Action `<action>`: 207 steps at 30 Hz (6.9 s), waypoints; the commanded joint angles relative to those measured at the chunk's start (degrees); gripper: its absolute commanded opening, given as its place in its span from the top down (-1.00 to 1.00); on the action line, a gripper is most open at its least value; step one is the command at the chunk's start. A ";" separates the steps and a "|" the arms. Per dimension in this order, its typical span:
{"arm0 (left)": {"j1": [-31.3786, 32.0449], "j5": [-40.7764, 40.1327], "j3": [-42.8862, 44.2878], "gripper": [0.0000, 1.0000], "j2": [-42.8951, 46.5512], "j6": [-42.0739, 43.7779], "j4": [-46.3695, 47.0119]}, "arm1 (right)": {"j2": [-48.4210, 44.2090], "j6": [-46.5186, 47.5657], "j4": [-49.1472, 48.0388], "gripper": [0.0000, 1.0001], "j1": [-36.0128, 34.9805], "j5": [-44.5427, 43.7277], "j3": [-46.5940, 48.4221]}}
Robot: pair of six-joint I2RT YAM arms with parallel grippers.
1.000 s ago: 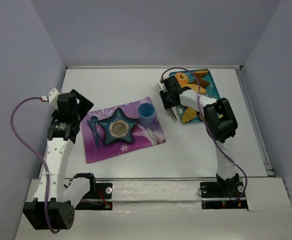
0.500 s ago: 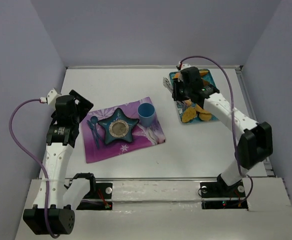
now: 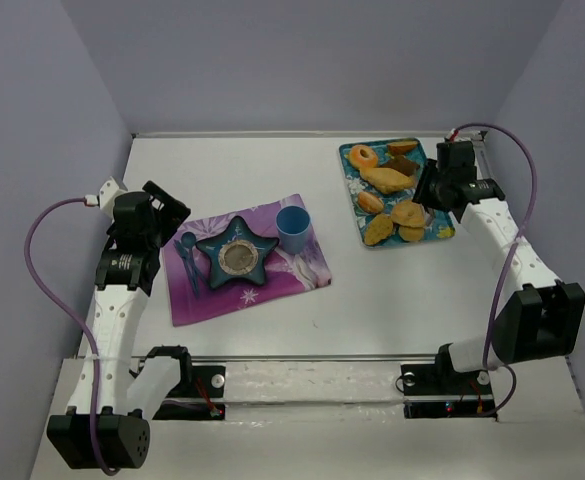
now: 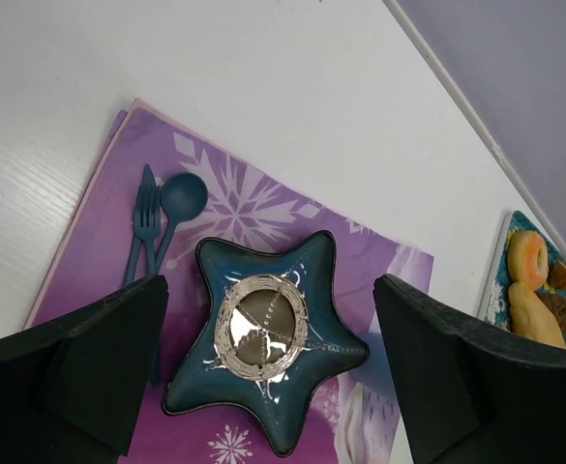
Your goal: Place the bread
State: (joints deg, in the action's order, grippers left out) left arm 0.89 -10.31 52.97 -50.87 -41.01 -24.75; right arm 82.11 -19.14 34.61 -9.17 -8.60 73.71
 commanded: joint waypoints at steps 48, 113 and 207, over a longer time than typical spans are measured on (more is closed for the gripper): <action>-0.36 -0.15 0.03 -0.98 -2.13 0.41 2.34 | 7.10 -10.92 -15.62 0.12 10.48 14.05 -7.53; -0.36 -3.40 1.35 -0.98 4.90 1.64 -3.81 | 21.51 25.20 -1.39 0.53 -32.14 36.56 20.33; -2.38 -0.86 0.03 -0.98 1.83 2.25 -0.38 | 7.91 45.42 2.66 0.69 -6.12 5.61 8.81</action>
State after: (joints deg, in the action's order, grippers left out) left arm -1.02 -11.97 52.95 -49.32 -39.79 -27.20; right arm 94.39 27.20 38.52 -15.44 -4.01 78.48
